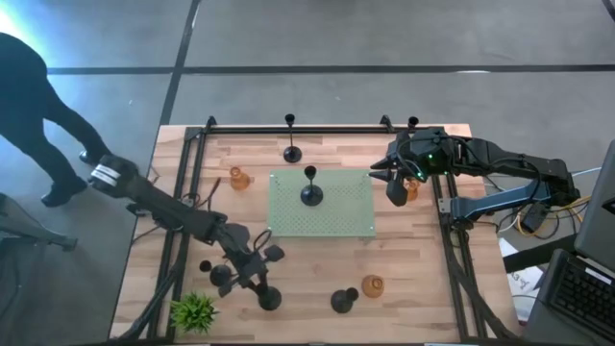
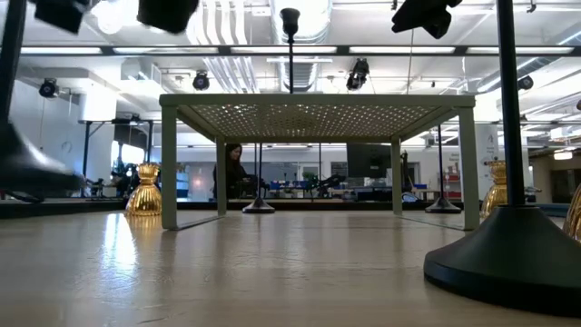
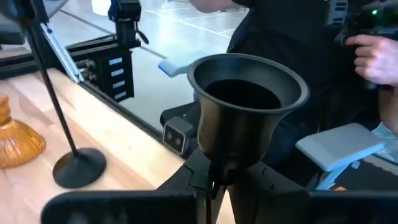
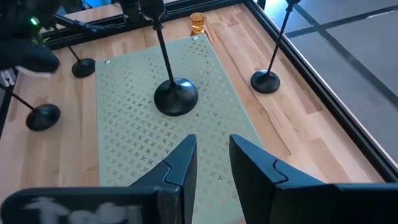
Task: Pick & Place candle stick holders
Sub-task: Put the black candle holder on the shelf
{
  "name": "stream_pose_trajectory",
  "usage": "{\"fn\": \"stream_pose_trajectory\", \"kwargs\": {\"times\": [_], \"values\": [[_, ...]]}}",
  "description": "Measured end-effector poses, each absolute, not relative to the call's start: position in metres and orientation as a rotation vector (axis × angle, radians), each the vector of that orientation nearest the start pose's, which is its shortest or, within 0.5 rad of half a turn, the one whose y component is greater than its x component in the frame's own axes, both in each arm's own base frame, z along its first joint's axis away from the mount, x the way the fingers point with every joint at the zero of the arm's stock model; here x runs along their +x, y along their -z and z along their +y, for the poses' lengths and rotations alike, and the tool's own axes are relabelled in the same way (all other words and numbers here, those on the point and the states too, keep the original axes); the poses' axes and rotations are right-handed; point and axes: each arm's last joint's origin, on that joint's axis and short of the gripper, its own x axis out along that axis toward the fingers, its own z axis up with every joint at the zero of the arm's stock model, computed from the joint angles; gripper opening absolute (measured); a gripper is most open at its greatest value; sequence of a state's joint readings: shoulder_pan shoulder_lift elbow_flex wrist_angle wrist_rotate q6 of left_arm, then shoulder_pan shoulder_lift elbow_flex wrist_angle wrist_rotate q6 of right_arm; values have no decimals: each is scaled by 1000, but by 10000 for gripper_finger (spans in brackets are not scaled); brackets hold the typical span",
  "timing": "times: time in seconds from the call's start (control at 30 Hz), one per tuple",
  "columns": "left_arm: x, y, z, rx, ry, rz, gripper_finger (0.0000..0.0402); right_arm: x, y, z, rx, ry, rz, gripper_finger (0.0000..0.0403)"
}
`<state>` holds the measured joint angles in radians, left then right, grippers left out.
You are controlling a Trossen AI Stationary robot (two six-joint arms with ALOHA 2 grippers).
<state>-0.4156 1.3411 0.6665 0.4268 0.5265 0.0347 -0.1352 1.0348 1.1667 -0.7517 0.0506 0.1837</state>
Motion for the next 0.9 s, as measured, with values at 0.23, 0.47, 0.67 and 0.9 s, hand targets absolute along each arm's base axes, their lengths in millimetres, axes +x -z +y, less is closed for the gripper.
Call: {"fn": "stream_pose_trajectory", "kwargs": {"times": [0.23,0.47,0.67,0.9], "values": [[241,-276,-115,137,798,233,29,200,-362,-23,216,159,599,93],[244,-316,-92,256,668,156,29,210,-351,-1,137,33,549,90],[257,-342,-75,267,625,136,29,217,-351,19,80,-74,432,77],[285,-365,-57,225,559,114,29,226,-347,31,14,-132,371,79]]}}
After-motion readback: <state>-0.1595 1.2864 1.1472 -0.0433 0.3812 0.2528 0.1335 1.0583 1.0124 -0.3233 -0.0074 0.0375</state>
